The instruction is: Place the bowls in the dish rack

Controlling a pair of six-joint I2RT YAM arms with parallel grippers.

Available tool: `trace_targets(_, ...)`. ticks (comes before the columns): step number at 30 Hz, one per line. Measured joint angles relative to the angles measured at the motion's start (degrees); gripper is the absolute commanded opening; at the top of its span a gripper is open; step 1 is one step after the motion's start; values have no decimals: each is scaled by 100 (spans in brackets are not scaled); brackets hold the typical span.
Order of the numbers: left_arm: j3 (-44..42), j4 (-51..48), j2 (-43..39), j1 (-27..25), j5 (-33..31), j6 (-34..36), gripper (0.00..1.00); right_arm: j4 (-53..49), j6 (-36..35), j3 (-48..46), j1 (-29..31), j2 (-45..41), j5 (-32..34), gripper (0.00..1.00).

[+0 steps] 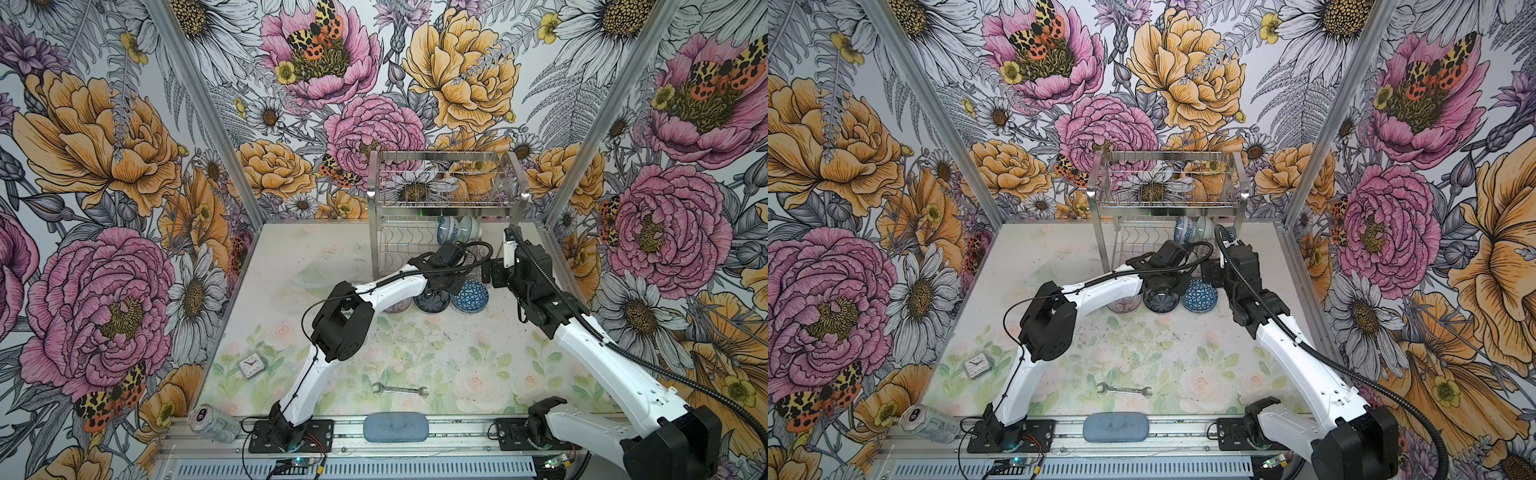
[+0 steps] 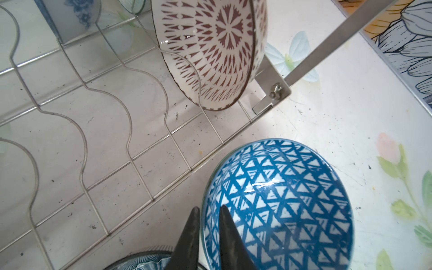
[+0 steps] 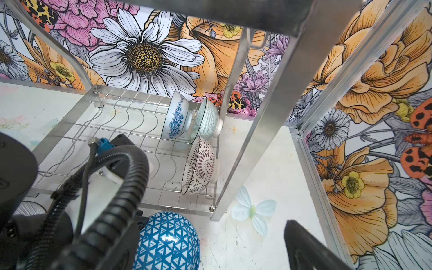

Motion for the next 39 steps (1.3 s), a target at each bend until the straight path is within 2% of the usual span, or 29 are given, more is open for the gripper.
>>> trace_targets(13, 157, -59, 9, 0, 101, -2, 19, 0, 0, 0, -37, 31, -4, 98)
trace_targets(20, 175, -153, 92, 0, 98, -2, 24, 0, 0, 0, -37, 33, -4, 98)
trace_targets(36, 184, -184, 247, 0, 98, -2, 24, -2, 0, 0, -37, 33, -44, 98)
trace_targets(39, 184, -184, 247, 0, 98, -2, 20, -2, 0, 0, -37, 33, -44, 98)
